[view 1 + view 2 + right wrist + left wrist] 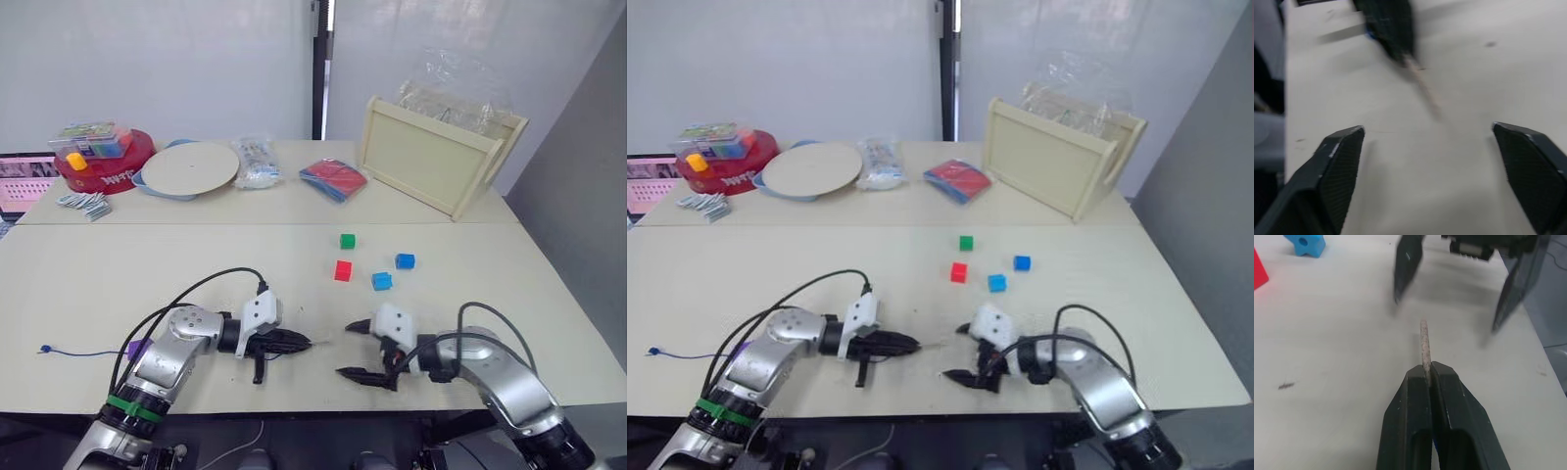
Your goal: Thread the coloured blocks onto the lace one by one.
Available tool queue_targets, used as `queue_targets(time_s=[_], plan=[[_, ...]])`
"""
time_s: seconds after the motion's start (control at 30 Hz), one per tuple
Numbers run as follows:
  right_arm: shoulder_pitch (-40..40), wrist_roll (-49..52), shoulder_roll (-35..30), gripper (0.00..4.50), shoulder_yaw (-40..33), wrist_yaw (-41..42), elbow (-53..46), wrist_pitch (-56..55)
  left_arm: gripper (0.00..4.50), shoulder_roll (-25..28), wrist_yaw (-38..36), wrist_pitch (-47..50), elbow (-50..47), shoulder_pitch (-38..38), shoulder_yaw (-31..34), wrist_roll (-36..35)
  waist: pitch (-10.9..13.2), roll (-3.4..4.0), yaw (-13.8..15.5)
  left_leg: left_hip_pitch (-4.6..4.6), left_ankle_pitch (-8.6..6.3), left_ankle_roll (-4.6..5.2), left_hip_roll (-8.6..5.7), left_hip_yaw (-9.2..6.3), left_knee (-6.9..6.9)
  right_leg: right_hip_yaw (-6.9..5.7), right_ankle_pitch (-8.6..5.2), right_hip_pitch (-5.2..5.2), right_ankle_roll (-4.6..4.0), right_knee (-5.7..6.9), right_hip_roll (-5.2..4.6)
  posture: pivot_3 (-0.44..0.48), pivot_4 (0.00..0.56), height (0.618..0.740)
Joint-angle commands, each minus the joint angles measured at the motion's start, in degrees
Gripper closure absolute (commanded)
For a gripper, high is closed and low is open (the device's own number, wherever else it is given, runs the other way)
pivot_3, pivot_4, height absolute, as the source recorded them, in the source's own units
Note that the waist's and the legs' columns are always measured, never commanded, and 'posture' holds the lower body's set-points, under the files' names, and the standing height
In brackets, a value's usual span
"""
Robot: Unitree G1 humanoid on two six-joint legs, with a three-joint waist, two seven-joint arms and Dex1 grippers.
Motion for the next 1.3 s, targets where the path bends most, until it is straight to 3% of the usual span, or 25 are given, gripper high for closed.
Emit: queue_targets(time_s=[0.03,0.27,0.47,0.77,1.3], plan=[[3.52,3.01,2.50,0.03,-8.07,-6.87,-3.87,2.35,4.50,1.19,-0.94,-0.50,-1.62,-0.20,1.78,-1.19,0.00,0.00,0.10,0.00,0.00,0.00,0.00,0.01,0.00,0.00,0.00,0.00,0.00,0.00,0.00,0.000,0.150,0.740],[5.37,-2.89,14.03,0.03,-15.58,-29.11,-3.59,2.81,4.50,2.52,-0.76,0.94,-3.72,1.61,2.42,-1.70,-0.01,0.02,-0.39,0.04,0.00,0.00,0.02,0.01,-0.03,0.02,0.00,-0.01,0.00,0.04,0.02,0.000,0.150,0.740],[-2.78,-4.01,22.63,0.03,-19.57,-42.50,0.39,4.79,4.50,2.58,-0.18,1.75,-5.28,2.81,2.43,-1.69,0.00,0.05,-0.59,0.05,0.00,0.00,0.02,0.01,-0.07,0.03,0.00,-0.03,0.00,0.08,0.02,0.000,0.150,0.740],[-17.76,-4.22,22.52,0.03,-20.10,-48.85,11.30,16.57,4.50,2.35,0.85,2.28,-6.13,3.97,2.74,-1.46,0.00,0.08,-0.59,0.03,0.00,0.00,0.01,0.03,-0.08,0.04,0.00,-0.06,-0.01,0.07,0.00,0.000,0.150,0.740],[-27.57,-7.53,21.95,0.03,-18.40,-50.26,29.85,11.74,4.50,1.78,2.10,2.27,-6.77,4.98,2.42,-1.40,-0.01,0.09,-0.73,0.02,0.00,0.00,0.01,0.05,-0.21,0.05,0.00,-0.13,-0.01,0.05,-0.01,0.000,0.150,0.740]])
